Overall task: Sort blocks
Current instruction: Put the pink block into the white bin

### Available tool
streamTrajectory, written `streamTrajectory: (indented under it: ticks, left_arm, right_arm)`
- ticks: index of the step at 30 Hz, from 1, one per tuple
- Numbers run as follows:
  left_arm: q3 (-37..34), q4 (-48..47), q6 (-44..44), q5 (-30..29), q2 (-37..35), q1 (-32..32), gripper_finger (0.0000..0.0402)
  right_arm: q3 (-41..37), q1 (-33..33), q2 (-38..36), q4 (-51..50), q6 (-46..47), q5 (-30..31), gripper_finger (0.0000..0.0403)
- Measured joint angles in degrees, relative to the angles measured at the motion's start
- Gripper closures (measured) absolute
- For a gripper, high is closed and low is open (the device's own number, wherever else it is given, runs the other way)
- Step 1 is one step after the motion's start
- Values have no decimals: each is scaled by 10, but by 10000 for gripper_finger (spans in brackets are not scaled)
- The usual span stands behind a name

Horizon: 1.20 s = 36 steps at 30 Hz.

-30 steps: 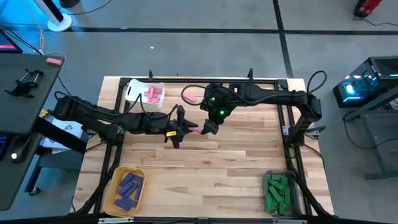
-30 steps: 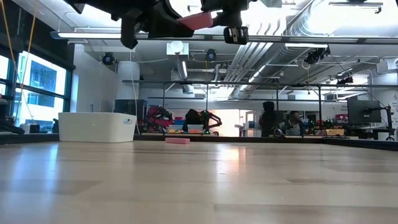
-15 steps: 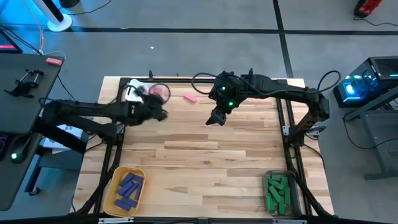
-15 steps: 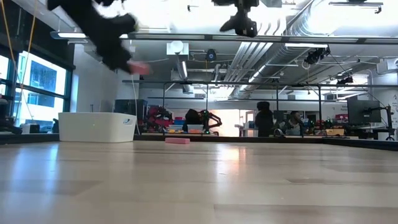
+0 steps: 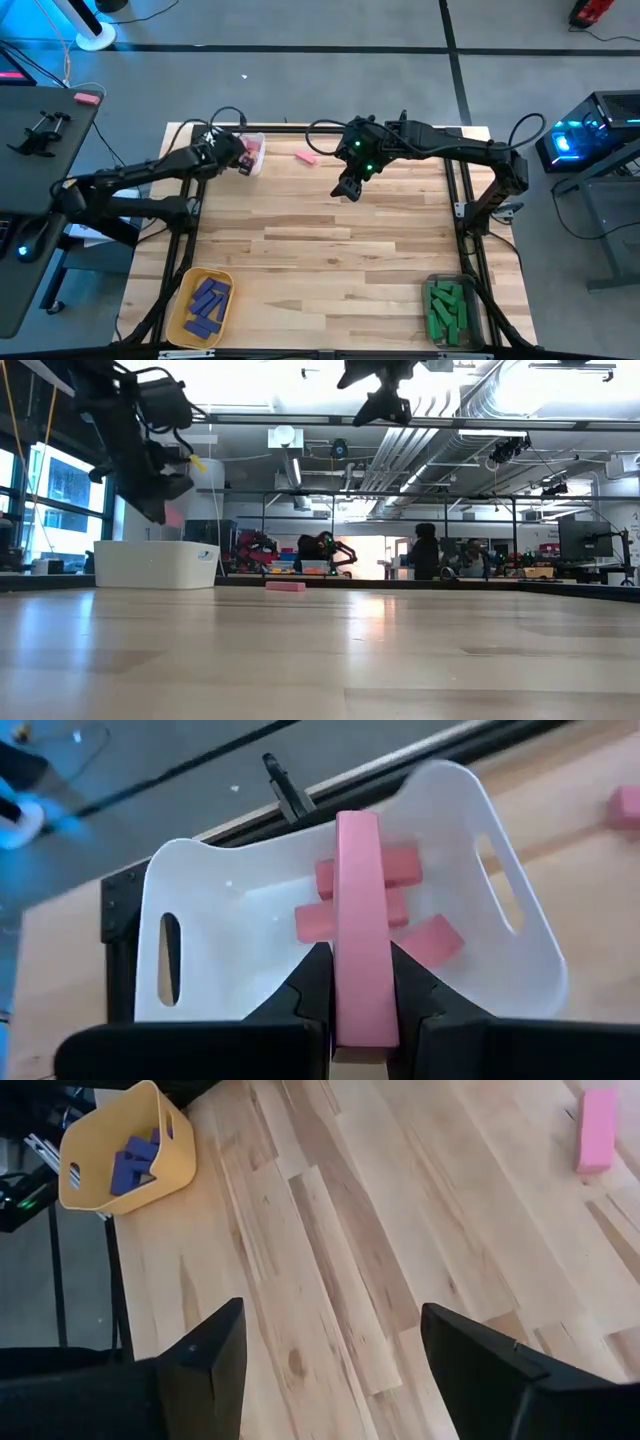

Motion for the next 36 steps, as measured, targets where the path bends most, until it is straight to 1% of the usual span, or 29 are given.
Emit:
streamTrajectory:
  ticks: [2, 3, 7, 11, 15, 17, 20, 22, 25, 27, 29, 32, 36]
  left_arm:
    - [0, 16, 3, 31, 4, 30, 374]
    - [0, 20, 3, 53, 5, 43, 368]
    - [0, 22, 1, 118, 7, 82, 305]
    - [4, 18, 3, 149, 6, 97, 240]
    - [29, 20, 4, 182, 6, 98, 194]
    - [47, 36, 5, 215, 6, 98, 181]
    - [67, 87, 26, 274, 8, 85, 173]
    - [85, 106, 34, 281, 17, 66, 171]
    - [121, 112, 64, 272, 63, 32, 174]
    - [152, 108, 92, 273, 114, 10, 178]
    - [190, 99, 132, 276, 174, -10, 182]
    - [268, 62, 185, 275, 272, -30, 184]
    - [374, 19, 185, 270, 385, -35, 188]
  right_arm:
    - [0, 0, 0, 0, 0, 0, 171]
    - [0, 0, 0, 0, -1, 0, 171]
    - [0, 1, 0, -1, 0, 0, 171]
    - [0, 2, 0, -5, 2, -1, 171]
    - [0, 2, 0, -5, 12, -2, 171]
    - [0, 2, 0, -4, 13, 1, 171]
    - [0, 2, 0, 13, 25, 32, 171]
    - [0, 1, 0, 36, 38, 58, 171]
    - [0, -6, 0, 71, 43, 66, 171]
    - [0, -11, 0, 89, 43, 65, 171]
    - [0, -15, 0, 101, 44, 51, 171]
    - [0, -21, 0, 103, 62, 29, 171]
    - [0, -20, 0, 102, 79, 11, 171]
